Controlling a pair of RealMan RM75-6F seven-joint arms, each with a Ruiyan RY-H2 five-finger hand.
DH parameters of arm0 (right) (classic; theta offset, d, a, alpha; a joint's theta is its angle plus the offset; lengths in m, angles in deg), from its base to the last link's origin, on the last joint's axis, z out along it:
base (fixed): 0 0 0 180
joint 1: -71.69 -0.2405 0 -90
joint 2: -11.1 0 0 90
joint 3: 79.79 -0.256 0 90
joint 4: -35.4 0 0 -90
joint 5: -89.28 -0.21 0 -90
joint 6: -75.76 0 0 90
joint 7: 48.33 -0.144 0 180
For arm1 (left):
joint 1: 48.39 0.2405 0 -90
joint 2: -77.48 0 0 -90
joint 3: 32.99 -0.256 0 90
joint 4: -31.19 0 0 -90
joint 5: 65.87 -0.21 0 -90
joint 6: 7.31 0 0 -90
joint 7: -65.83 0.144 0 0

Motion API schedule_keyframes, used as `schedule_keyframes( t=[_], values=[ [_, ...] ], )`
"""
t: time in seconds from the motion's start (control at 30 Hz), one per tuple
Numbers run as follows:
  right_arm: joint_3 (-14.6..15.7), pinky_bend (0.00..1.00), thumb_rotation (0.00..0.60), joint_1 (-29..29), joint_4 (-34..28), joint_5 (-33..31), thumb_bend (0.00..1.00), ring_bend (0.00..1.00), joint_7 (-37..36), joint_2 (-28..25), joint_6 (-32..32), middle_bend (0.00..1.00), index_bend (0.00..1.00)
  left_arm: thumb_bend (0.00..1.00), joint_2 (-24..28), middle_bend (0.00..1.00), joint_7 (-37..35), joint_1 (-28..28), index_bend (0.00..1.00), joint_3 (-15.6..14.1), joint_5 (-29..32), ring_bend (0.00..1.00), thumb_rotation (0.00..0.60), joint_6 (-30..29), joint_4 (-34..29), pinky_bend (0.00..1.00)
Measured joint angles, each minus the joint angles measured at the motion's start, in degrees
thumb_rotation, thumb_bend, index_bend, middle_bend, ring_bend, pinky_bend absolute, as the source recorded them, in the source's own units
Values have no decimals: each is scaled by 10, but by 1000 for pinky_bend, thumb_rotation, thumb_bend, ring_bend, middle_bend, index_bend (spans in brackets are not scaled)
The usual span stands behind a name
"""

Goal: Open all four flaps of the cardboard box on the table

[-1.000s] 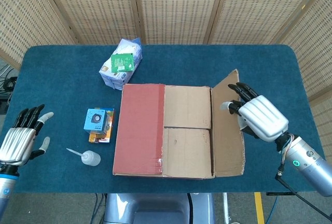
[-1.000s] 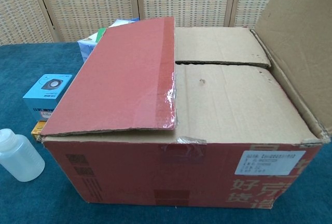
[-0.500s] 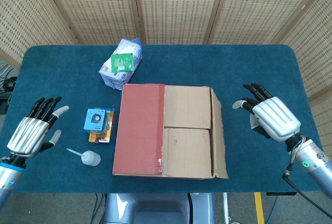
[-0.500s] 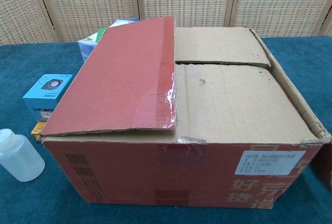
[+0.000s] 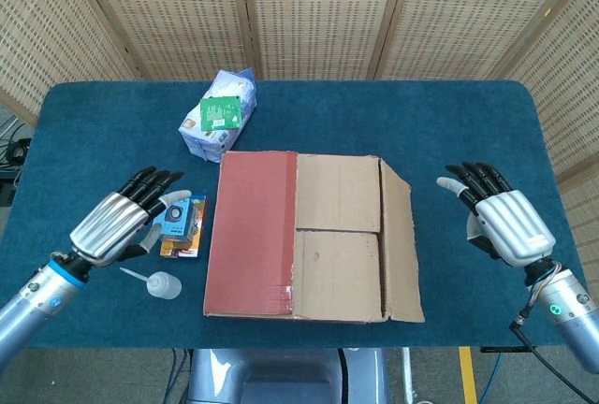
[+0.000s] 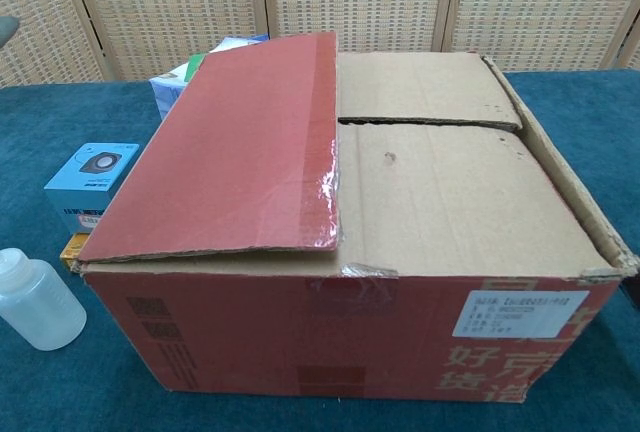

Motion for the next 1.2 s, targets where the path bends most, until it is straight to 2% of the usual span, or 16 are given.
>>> schedule_keyframes(
  t=[0.27,0.5,0.87,1.2],
  values=[
    [11,52,600,33,16,-3,1000,0,65,47,-44,82,140,836,-2,0,-55,-105,130,21,-43,0,600,90,9,0],
    [16,52,600,51,28,-2,1000,0,75,68,-60,82,140,897,-37,62,-61,-182,200,38,-47,0,600,151,19,0],
    [16,52,600,65,35,4,1000,0,72,70,-72,82,140,913,-107,117,-29,-257,247,54,3,1,600,216,38,0],
    [15,52,600,72,43,5,1000,0,62,73,-73,82,140,912,-159,147,3,-296,263,43,58,15,600,255,64,0]
  ],
)
